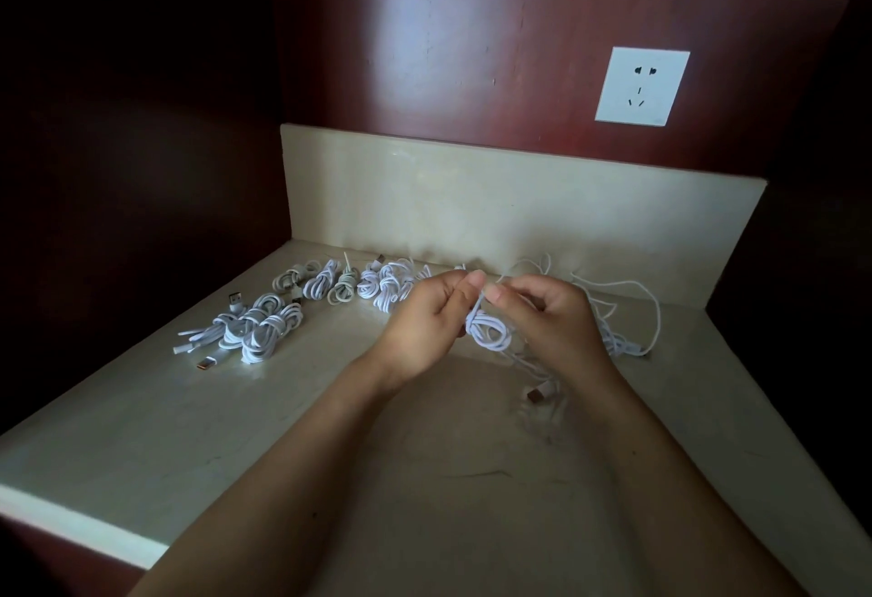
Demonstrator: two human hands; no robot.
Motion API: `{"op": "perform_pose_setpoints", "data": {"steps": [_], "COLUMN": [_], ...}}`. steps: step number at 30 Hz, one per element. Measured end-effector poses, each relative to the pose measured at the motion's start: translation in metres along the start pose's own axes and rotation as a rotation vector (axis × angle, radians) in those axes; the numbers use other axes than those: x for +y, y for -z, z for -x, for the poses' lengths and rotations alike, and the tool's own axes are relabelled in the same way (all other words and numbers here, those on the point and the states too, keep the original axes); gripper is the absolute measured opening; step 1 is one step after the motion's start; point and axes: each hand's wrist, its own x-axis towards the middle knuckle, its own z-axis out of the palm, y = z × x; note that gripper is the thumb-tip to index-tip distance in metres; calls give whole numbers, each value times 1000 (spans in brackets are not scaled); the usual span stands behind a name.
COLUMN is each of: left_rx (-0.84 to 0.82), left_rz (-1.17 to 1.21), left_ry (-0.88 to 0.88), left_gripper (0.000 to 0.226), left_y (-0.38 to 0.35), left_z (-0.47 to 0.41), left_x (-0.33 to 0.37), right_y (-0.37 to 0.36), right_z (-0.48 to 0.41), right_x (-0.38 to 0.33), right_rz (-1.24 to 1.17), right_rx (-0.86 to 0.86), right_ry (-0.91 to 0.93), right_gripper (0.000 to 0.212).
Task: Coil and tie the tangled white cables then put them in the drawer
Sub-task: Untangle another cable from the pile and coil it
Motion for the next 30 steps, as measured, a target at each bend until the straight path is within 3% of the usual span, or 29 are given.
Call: {"op": "perform_pose_setpoints", "data": {"steps": [3, 8, 10, 12, 15, 19, 23, 27, 30], "left_rx": [31, 198, 276, 353, 393, 229, 129, 124, 59], "left_rz": [97, 154, 105, 9, -171, -449, -556, -414, -33], "left_ry": [-18, 5, 4, 23, 22, 42, 14, -28, 27], "left_gripper": [43, 42, 39, 37, 35, 34, 32, 31, 28], "left_y": [-4, -3, 0, 3, 9, 13, -2, -11, -18], "left_z": [1, -1, -3, -6, -6, -1, 5, 9, 9], "left_x": [9, 17, 12, 3, -5, -1, 14, 14, 15], "right_y": [-1, -17, -19, -23, -29, -21, -14, -20, -19], "right_z": [0, 7, 12, 17, 24, 20, 14, 12, 10], "right_x": [1, 6, 4, 2, -9, -15, -9, 2, 2], "right_rz": [-74, 226, 451, 624, 728, 699, 591, 405, 284], "right_rx": [0, -83, -165, -255, -307, -124, 125, 171, 226], "right_ry": [-55, -48, -7, 82, 231, 300, 254, 70, 100], "right_gripper": [12, 24, 32, 25, 39, 26, 30, 18, 20]}}
